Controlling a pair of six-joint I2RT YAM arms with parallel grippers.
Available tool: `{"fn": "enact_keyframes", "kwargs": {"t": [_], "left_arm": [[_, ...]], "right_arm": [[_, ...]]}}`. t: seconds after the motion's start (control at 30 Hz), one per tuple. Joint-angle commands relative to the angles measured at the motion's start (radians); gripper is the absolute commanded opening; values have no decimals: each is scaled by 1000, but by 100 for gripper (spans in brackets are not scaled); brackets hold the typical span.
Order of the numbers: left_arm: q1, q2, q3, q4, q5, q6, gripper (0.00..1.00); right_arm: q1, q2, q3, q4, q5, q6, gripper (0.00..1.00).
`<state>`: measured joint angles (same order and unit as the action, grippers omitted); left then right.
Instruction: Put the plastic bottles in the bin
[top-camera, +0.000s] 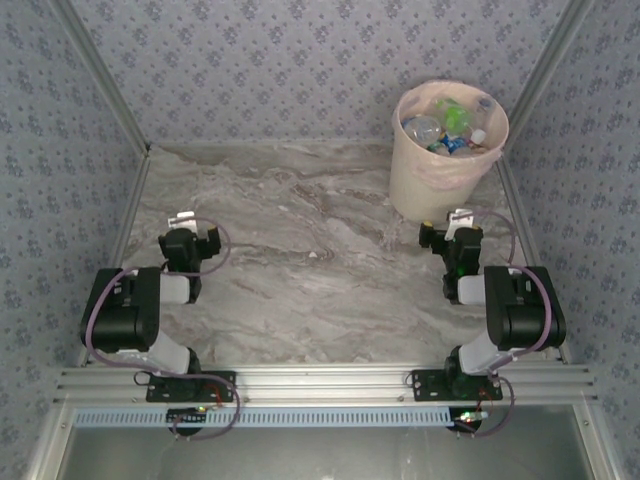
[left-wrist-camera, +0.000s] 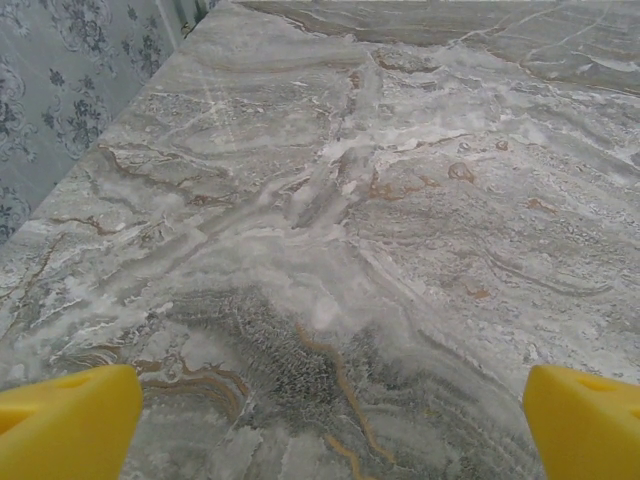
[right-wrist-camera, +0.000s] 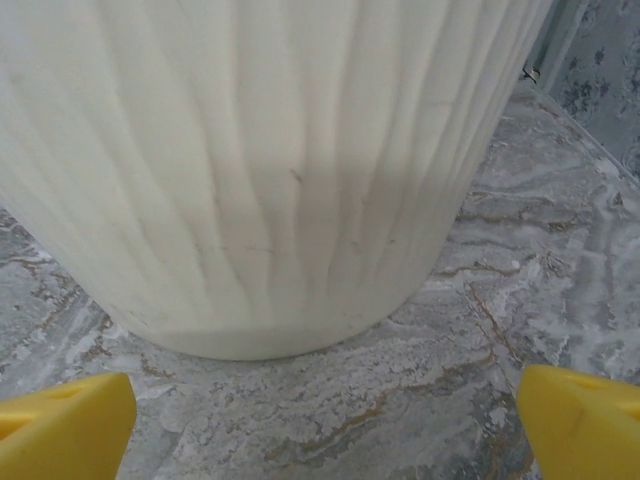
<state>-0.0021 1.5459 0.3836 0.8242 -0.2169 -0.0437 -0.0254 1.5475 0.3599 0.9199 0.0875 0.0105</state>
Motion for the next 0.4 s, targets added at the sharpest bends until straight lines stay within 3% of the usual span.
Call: {"fn": "enact_keyframes", "kwargs": {"t": [0.0, 0.37], "left_arm": [[-3, -16, 12, 11, -7, -27, 98], [-3, -14, 6, 33, -9, -23, 98]], "right_arm": [[5, -7, 0, -18, 33, 14, 100], [5, -6, 5, -32, 15, 9, 100]]}}
